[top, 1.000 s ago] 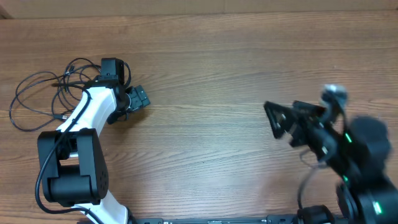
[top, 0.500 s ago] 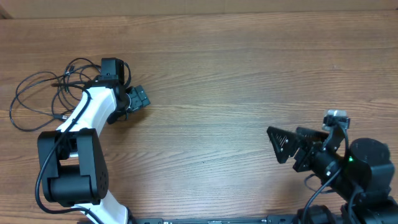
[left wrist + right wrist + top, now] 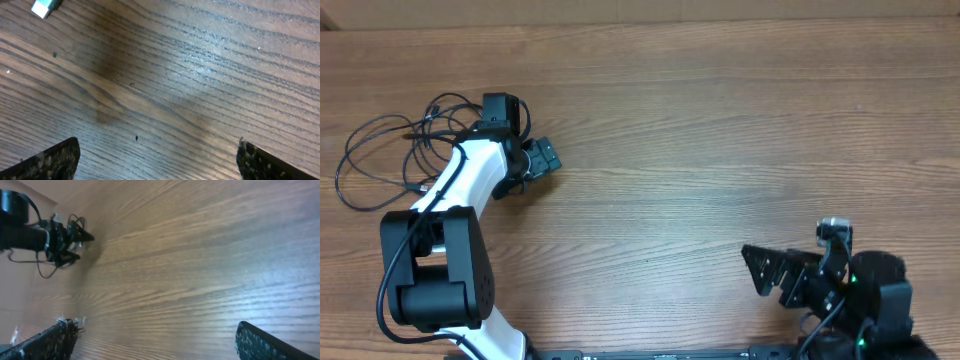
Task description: Untangle cables
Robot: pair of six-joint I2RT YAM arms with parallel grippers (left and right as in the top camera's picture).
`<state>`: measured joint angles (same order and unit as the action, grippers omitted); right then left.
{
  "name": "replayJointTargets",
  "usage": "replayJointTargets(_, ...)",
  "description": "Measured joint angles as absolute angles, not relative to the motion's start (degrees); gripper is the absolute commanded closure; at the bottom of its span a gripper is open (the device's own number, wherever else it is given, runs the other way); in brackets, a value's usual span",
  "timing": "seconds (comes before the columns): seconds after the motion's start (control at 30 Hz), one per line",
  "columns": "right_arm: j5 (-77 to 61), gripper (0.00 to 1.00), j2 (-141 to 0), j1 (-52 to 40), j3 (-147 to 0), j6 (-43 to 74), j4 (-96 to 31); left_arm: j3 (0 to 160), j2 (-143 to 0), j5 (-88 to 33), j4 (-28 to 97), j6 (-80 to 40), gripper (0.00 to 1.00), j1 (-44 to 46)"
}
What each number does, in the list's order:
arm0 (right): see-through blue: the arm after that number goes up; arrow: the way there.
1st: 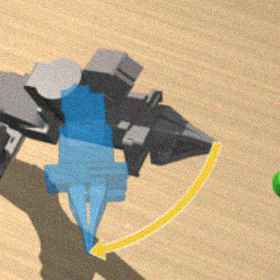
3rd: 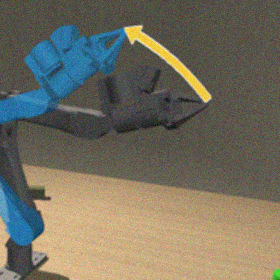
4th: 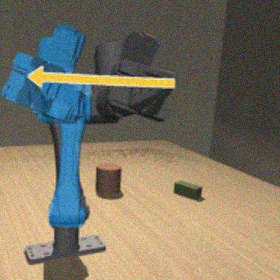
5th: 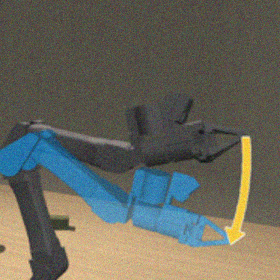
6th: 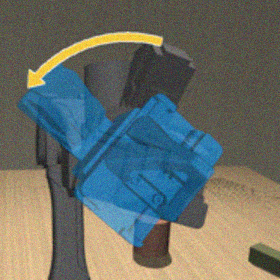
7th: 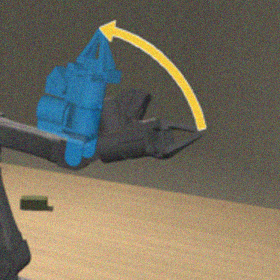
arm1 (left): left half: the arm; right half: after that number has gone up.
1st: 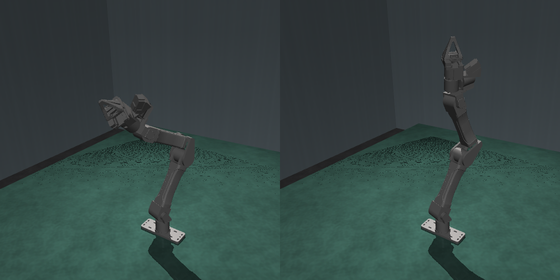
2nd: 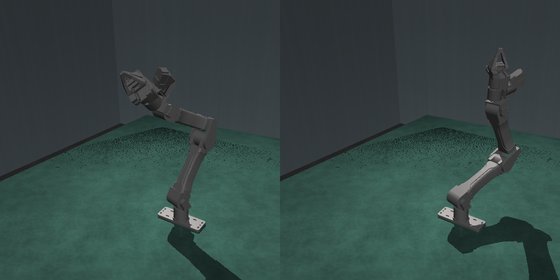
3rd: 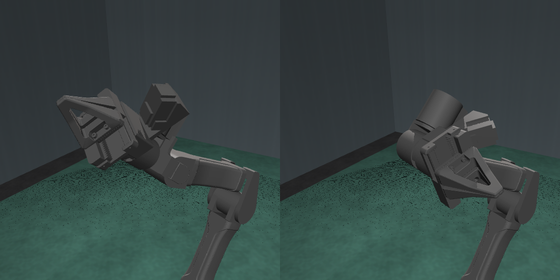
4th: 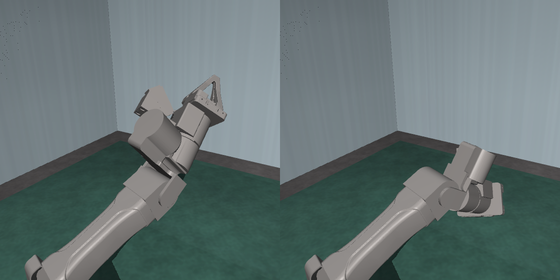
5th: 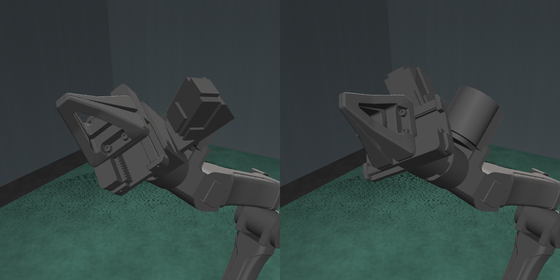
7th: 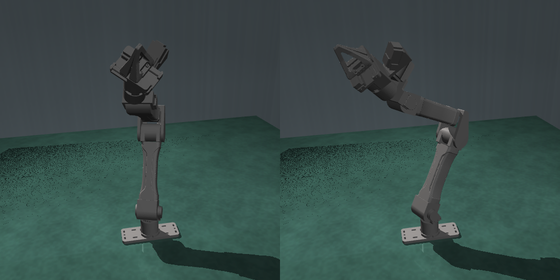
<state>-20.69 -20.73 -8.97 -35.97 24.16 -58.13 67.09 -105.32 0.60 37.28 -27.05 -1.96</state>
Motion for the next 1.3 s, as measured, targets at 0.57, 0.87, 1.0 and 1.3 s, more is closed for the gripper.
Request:
replayJointTargets(0.57, -22.2, 0.00, -12.2, -9.0, -19.5, 24.6, -58.1, 67.1, -105.3, 0.6, 37.3, -27.0, 0.00, -2.0)
replayJointTargets(0.87, -23.7, 0.00, -10.2, -9.0, -17.3, 25.5, -56.3, 67.1, -105.3, 0.6, 37.3, -27.0, 0.01, -2.0)
replayJointTargets(1.0, -23.8, 0.00, -3.8, -9.0, -17.2, 25.5, -52.5, 67.1, -105.3, 0.6, 37.3, -27.0, 0.01, -2.0)
replayJointTargets(1.3, -23.8, 0.00, -0.8, -8.2, -16.8, 25.6, -36.8, 67.1, -105.3, 0.6, 37.3, -27.0, 0.00, -2.0)
